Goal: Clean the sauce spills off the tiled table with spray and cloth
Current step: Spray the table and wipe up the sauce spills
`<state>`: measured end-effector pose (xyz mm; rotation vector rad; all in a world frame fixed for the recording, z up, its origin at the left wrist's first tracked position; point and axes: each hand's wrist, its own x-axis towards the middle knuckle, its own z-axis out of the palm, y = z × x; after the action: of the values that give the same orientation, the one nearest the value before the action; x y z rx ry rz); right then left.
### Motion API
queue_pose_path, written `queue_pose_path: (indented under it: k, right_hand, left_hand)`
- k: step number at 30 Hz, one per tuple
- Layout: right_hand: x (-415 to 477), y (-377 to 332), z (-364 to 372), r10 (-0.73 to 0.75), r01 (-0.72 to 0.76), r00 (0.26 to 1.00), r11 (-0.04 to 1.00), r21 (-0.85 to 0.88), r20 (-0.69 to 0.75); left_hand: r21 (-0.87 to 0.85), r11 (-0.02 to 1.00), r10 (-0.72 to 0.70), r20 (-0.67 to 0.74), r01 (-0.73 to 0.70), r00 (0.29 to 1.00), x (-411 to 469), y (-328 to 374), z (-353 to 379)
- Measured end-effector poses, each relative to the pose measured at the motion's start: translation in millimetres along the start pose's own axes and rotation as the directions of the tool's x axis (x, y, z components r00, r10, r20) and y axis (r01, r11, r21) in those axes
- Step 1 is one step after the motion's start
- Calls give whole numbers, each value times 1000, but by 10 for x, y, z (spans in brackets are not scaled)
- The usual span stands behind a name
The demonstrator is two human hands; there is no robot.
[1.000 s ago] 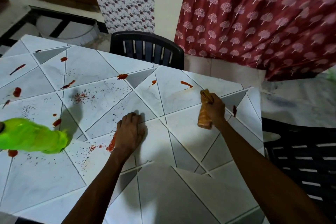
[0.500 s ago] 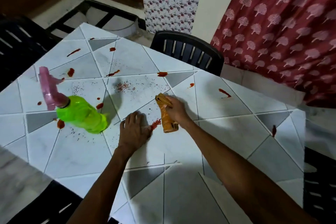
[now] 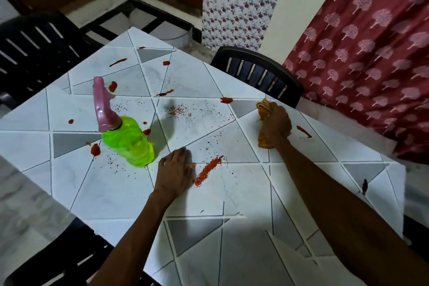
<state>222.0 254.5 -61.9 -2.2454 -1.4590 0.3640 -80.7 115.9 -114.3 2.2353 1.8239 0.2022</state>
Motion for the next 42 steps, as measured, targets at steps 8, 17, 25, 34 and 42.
queue_pose_path:
  k: [8,17,25,34,42]
  right_hand:
    - [-243,-548,365,-176,137,962,972,191,209]
    - [-1243,-452,484,-444,379,789,896,232,424]
    - [-1597,-40,-108,-135,30,977,852,522,165]
    - [-1828,538,-418,268,-281,959,885,370,88]
    - [-1966,-299,234,262,-317,945,875,365,194]
  left_hand:
    - [-7,999,37,25,-37,999,11,-146,98]
    - [-81,996,42,117,-33,992,39,-168,-4]
    - [-69,996,55,99,-48,994,-9,-193,57]
    - [-92,993,84,71,-78,994,-132,-227,79]
    - [-124,988,87,-21,-89,996,-378,-327,146]
